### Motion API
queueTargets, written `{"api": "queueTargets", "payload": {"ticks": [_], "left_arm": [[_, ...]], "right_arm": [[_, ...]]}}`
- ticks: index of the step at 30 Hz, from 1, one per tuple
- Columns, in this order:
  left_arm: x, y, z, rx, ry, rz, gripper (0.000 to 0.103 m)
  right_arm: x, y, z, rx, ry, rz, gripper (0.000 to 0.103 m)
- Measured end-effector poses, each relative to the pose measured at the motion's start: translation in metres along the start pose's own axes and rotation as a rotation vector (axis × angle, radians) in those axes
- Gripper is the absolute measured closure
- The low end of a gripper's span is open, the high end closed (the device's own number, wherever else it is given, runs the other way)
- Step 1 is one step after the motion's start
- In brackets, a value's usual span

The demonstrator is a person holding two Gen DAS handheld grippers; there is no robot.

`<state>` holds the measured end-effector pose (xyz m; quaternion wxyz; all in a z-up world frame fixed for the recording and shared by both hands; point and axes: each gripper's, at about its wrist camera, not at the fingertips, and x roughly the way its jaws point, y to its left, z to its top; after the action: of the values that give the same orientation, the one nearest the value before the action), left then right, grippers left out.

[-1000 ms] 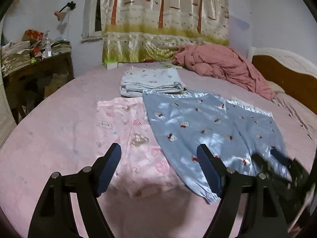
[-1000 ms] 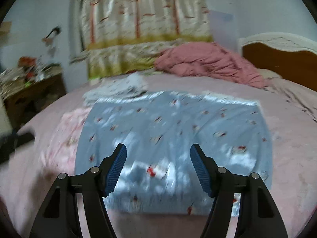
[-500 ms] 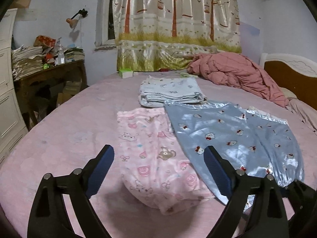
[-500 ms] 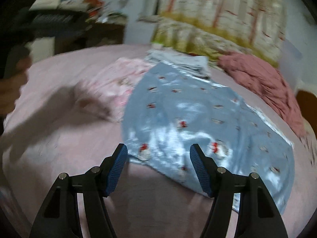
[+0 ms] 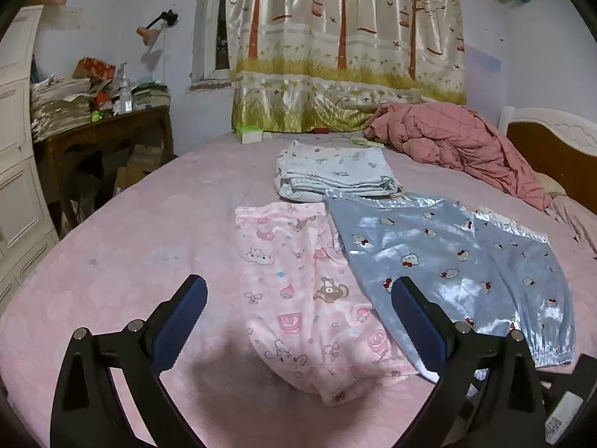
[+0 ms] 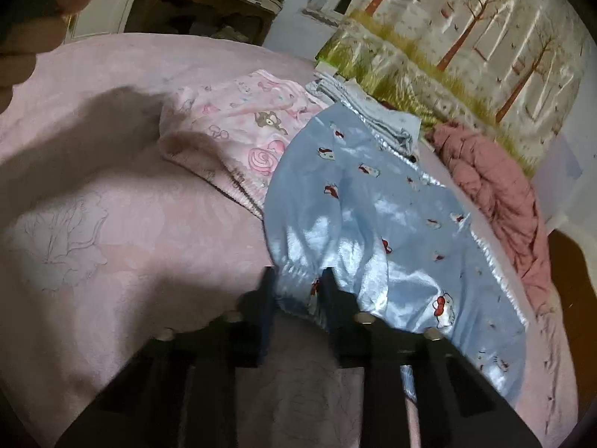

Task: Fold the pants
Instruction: 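Move the right gripper to the blue pants cuff and close on it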

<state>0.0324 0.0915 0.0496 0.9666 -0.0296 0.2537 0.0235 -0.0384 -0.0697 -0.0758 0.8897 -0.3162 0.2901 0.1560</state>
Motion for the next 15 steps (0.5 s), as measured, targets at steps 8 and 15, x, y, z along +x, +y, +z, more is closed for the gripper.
{"api": "queueTargets", "payload": {"ticks": [8, 15], "left_arm": [[0.012, 0.002, 0.0, 0.011, 0.034, 0.02, 0.005], [0.058, -0.002, 0.033, -0.019, 0.091, -0.023, 0.005]], "right_arm": [[-0.022, -0.02, -0.004, 0.151, -0.078, 0.029, 0.094], [-0.028, -0.017, -0.006, 0.123, -0.118, 0.031, 0.094]]}}
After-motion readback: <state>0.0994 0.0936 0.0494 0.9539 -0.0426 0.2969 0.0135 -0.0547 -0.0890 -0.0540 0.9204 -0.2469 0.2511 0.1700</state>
